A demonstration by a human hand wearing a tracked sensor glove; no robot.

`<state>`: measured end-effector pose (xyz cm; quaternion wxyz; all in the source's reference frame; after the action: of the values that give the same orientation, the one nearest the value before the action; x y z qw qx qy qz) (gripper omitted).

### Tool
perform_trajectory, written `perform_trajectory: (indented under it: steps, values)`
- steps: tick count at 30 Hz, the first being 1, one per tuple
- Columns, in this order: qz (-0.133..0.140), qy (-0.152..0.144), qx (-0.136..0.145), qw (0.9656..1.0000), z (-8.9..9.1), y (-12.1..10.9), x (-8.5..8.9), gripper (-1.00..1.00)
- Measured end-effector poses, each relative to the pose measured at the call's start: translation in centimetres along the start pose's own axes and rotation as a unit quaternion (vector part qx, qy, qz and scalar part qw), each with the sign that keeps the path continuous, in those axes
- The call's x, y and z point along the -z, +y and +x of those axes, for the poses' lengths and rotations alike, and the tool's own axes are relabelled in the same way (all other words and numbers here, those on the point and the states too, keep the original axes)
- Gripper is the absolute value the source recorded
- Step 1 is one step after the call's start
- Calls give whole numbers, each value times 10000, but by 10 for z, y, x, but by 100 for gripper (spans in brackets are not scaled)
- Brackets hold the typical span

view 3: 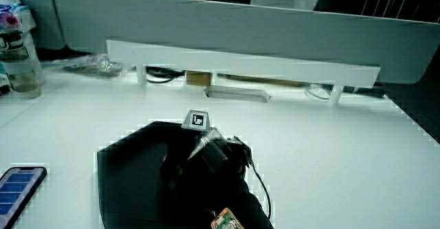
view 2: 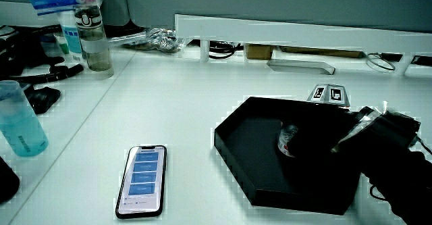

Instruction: Pick paper clip from plate

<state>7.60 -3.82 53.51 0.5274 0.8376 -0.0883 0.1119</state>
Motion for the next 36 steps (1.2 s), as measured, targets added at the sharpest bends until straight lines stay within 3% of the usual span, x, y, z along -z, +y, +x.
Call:
perform_trajectory:
  steps: [4, 13, 17, 20, 30, 32, 35, 36]
  values:
    - [67, -29, 71, 9999, 0, 2, 0, 100]
    - [-40, 50, -15, 10000, 2, 2, 1, 100]
    - [85, 1, 3, 10000, 2, -3, -6, 100]
    - [18, -4, 26, 10000, 7, -4, -10, 100]
    - [260, 31, 90, 9996, 20, -18, -27, 100]
    - [255, 187, -7, 9995, 27, -23, -31, 100]
    - [394, 190, 108, 9990, 37, -30, -37, 100]
    - [462, 158, 260, 9985, 41, -32, -39, 100]
